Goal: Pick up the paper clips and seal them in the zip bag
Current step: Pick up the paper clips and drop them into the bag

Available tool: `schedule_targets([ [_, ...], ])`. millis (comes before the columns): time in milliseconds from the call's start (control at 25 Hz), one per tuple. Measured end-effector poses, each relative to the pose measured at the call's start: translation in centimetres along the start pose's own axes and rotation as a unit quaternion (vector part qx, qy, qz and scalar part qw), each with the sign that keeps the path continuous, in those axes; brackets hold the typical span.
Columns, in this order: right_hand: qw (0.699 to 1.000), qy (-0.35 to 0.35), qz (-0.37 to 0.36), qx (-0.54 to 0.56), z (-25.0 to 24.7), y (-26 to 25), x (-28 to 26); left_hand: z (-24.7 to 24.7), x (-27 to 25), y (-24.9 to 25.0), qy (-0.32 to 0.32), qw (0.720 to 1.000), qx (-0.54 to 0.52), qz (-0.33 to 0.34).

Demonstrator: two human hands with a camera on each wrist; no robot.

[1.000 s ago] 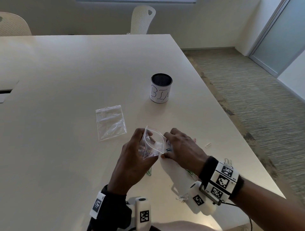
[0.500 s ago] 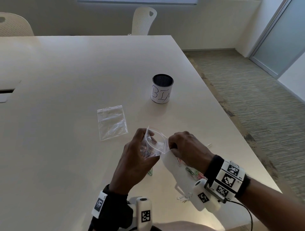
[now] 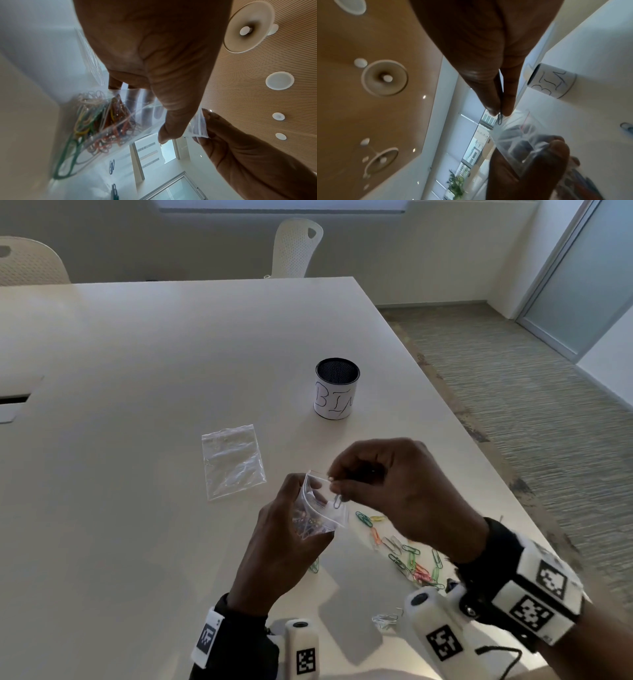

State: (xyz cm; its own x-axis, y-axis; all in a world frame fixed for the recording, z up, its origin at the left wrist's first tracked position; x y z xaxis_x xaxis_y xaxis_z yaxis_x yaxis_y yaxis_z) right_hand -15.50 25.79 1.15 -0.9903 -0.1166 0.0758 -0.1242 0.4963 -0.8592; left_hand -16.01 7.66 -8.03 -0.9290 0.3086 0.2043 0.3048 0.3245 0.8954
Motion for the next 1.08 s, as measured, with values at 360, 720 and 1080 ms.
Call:
schedule_targets([
  [360, 0.989, 0.057, 0.048, -0.129, -5.4, 3.2, -0.9, 0.0, -0.1, -0.2, -0.005, 1.000, -0.009, -0.005],
  [720, 0.853, -0.186, 0.301, -0.383, -6.3, 10.2, -7.1, 0.6, 0.0, -0.2, -0.011, 1.000, 0.002, -0.014],
  [1080, 0.918, -0.106, 0.243, -0.296, -1.2, 9.9, -7.0, 0.8, -0.2, -0.2, -0.007, 1.000, 0.005, -0.013],
])
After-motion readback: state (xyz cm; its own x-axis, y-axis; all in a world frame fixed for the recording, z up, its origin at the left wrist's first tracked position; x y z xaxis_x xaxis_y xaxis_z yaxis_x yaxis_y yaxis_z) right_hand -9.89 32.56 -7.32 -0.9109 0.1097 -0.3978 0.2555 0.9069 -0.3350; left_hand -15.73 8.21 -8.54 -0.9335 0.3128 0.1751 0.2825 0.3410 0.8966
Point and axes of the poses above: each hand's wrist, its own x-axis towards the middle knuckle, its own z-axis out of the palm, y = z × x, the point moved 2 cm from there along x, towards the middle knuckle, and after that the axes turned 3 degrees about z, right-handed, at the moved point
